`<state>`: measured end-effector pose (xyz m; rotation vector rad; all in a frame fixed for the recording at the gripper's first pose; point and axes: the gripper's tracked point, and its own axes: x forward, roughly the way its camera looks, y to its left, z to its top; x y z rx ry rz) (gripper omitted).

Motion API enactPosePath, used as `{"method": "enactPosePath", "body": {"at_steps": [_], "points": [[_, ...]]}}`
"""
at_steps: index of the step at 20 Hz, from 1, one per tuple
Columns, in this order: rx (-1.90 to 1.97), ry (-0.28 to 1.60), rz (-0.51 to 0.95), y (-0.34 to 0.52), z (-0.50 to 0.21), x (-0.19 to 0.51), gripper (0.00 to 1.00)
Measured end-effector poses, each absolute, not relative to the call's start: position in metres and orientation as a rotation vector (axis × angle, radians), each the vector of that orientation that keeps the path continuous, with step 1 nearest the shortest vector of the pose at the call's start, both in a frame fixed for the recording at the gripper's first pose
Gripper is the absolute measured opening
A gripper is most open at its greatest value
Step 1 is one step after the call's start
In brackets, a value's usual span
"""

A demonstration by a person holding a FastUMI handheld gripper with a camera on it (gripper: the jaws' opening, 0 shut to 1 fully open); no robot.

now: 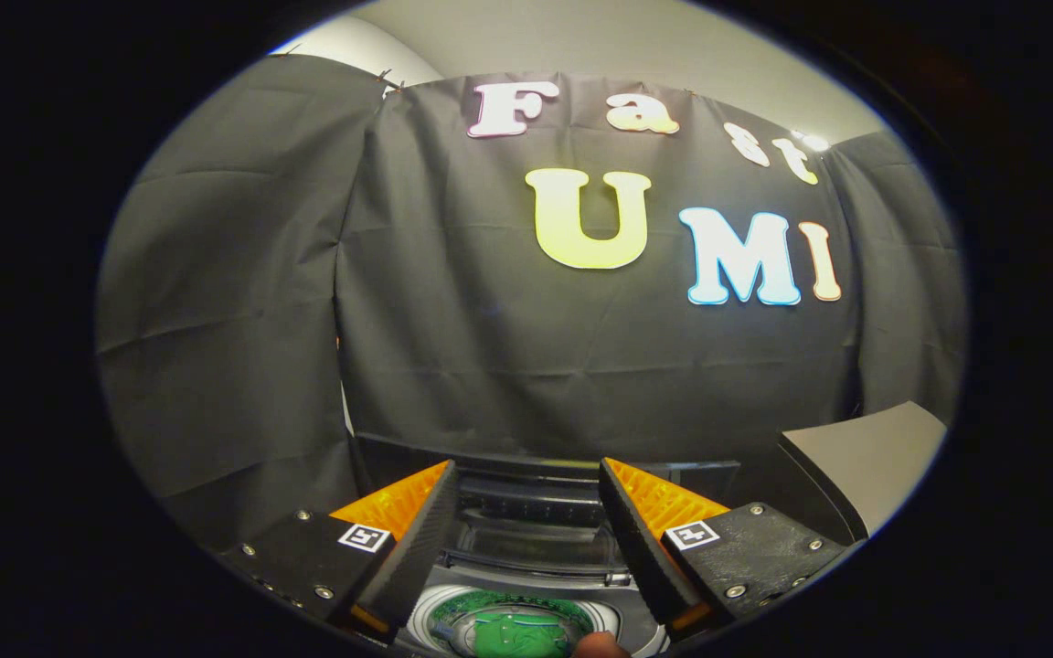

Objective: Put the clothes into the washing machine and then close the washing machine lid.

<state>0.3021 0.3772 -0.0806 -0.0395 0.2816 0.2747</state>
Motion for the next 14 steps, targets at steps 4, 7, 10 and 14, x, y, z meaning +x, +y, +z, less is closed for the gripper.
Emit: {"method": "enactPosePath", "body": {"at_steps": [4, 7, 10, 14], "points": [[-0.012, 0.309, 0.257, 0.386, -0.077, 0.326, 0.94], [-0.010, 0.328, 0.242, 0.390, -0.078, 0.345, 0.94], [0.004, 0.386, 0.232, 0.397, -0.087, 0.364, 0.94], [-0.018, 0.485, 0.197, 0.397, -0.105, 0.382, 0.94]]}}
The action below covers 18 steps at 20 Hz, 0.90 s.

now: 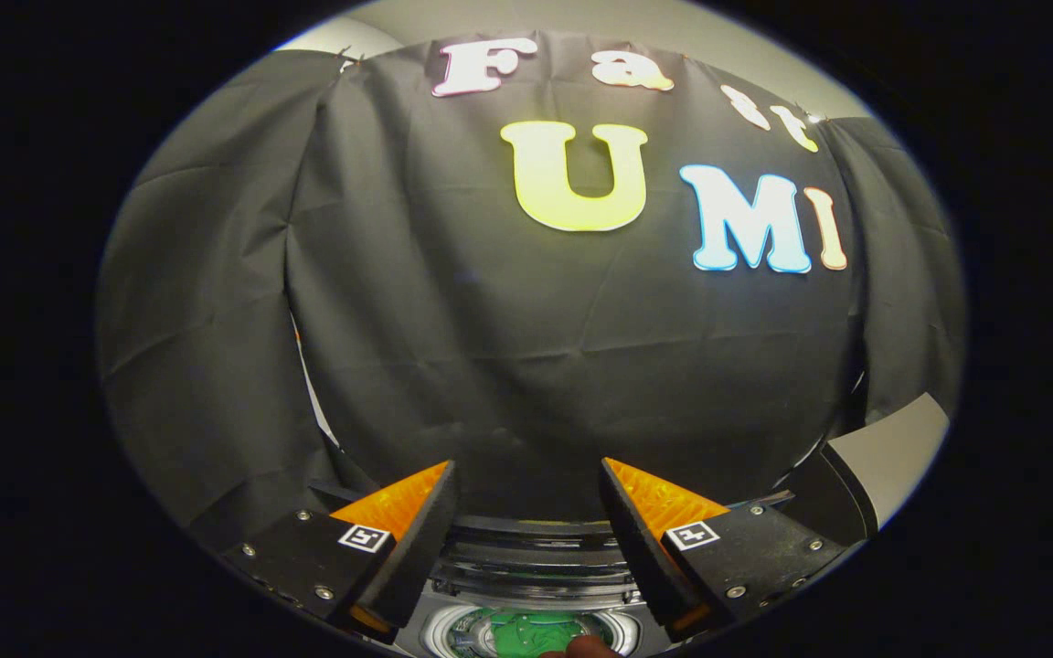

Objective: Put the clothes into the washing machine and then close the washing machine lid.

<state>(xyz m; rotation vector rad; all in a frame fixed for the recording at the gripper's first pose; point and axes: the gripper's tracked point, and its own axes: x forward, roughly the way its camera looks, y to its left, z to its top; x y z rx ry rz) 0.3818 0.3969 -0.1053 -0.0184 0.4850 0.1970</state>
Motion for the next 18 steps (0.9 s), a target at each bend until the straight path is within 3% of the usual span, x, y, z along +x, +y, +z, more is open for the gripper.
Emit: {"method": "enactPosePath", "body": {"at_steps": [13, 18], "points": [[-0.021, 0.827, 0.156, 0.408, -0.153, 0.396, 0.94], [-0.021, 0.795, 0.154, 0.408, -0.150, 0.387, 0.95]]}}
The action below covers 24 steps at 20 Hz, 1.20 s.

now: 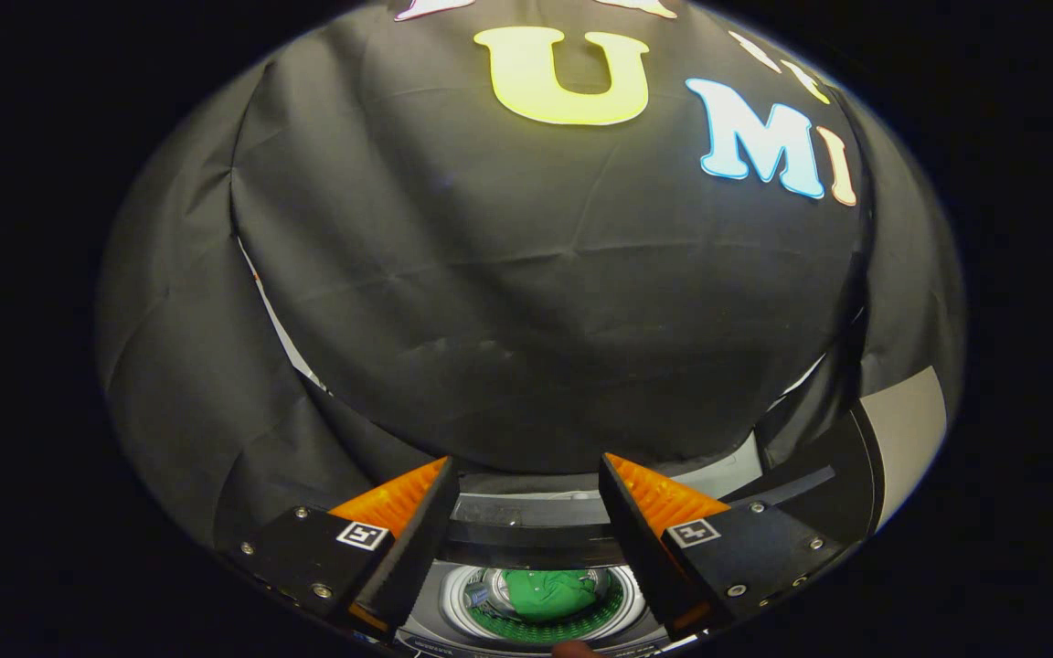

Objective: Put the clothes into the washing machine and then close the washing machine lid.

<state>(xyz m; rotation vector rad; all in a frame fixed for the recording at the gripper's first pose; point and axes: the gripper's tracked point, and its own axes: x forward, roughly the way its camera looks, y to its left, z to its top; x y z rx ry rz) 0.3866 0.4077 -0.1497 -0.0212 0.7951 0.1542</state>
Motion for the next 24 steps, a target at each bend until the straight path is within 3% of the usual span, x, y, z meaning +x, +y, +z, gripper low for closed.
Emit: {"method": "enactPosePath", "body": {"at_steps": [24], "points": [[-0.014, 0.694, 0.229, 0.399, -0.150, 0.297, 0.95]]}}
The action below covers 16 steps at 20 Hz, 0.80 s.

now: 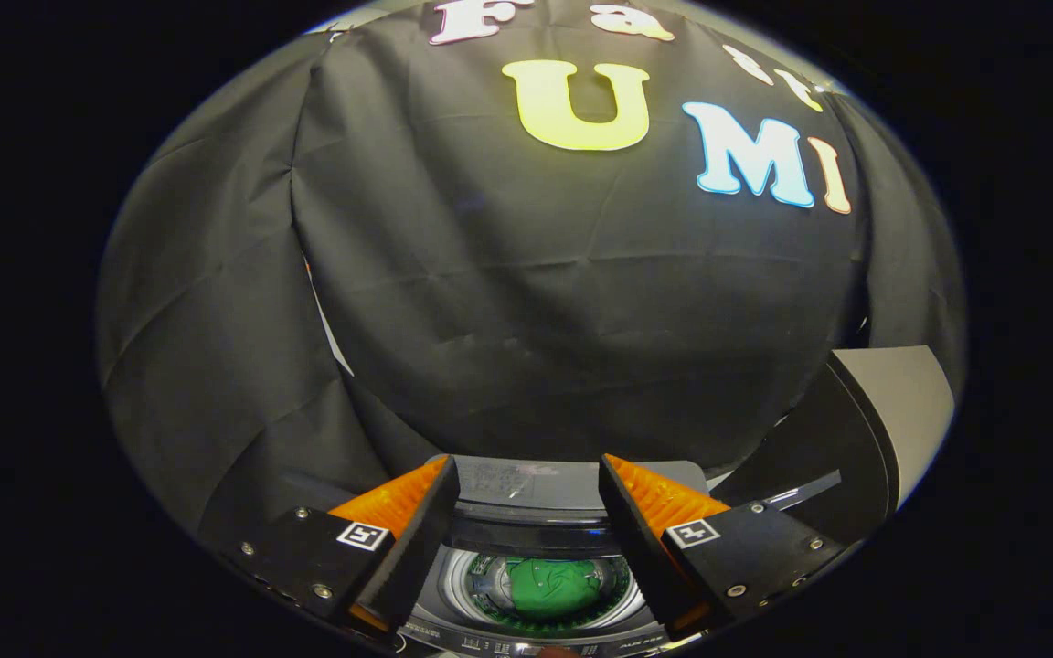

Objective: Put the clothes into the washing machine and then close the washing machine lid.

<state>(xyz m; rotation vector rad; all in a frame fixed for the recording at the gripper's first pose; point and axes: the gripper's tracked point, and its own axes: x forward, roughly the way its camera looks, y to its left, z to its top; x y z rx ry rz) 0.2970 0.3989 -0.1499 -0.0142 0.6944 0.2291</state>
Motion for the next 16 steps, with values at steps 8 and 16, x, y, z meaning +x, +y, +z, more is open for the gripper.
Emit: {"method": "enactPosePath", "body": {"at_steps": [8, 16], "points": [[-0.001, 0.695, 0.256, 0.395, -0.172, 0.261, 0.94], [-0.033, 0.763, 0.254, 0.380, -0.233, 0.218, 0.94]]}}
